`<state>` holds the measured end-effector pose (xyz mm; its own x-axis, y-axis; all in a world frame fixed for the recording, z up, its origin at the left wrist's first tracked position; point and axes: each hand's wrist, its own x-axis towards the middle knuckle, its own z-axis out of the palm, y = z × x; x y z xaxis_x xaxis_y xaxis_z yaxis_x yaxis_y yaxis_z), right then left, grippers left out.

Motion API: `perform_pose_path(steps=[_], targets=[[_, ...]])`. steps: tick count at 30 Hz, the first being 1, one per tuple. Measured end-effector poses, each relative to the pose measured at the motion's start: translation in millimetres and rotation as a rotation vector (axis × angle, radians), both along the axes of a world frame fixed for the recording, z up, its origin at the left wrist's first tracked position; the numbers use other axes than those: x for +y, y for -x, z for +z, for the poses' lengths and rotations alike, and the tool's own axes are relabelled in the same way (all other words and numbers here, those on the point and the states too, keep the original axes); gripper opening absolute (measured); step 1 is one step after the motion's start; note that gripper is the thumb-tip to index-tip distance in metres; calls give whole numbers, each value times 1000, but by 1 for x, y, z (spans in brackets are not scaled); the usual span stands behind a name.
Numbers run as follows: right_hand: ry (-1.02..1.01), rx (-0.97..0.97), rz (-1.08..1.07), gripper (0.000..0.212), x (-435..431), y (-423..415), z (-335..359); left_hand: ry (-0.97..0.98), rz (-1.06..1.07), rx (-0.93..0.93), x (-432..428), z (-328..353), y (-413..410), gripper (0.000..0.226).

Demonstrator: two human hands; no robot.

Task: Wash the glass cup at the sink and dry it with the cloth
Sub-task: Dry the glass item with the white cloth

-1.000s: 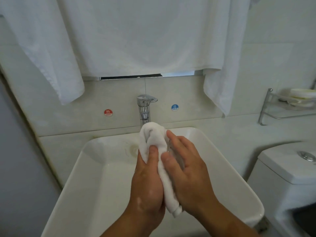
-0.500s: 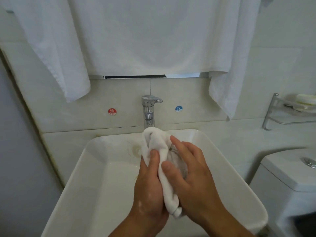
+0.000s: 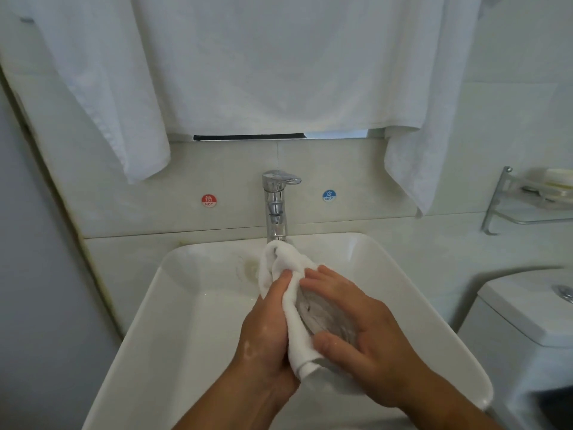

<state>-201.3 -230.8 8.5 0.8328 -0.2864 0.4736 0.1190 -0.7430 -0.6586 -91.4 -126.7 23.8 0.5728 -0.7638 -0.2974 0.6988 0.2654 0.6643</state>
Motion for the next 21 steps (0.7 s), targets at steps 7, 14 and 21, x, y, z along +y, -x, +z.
perform_pose_path(steps=[7,14,21], targets=[[-213,-96,-377,69,34,-23,-8,-112,228,-377,-6,-3,19,20],[-289,-137,-562,78,22,-46,9,-280,254,-568,-11,8,20,62],[-251,61,-177,84,7,-16,14,-212,192,-590,8,16,10,36]])
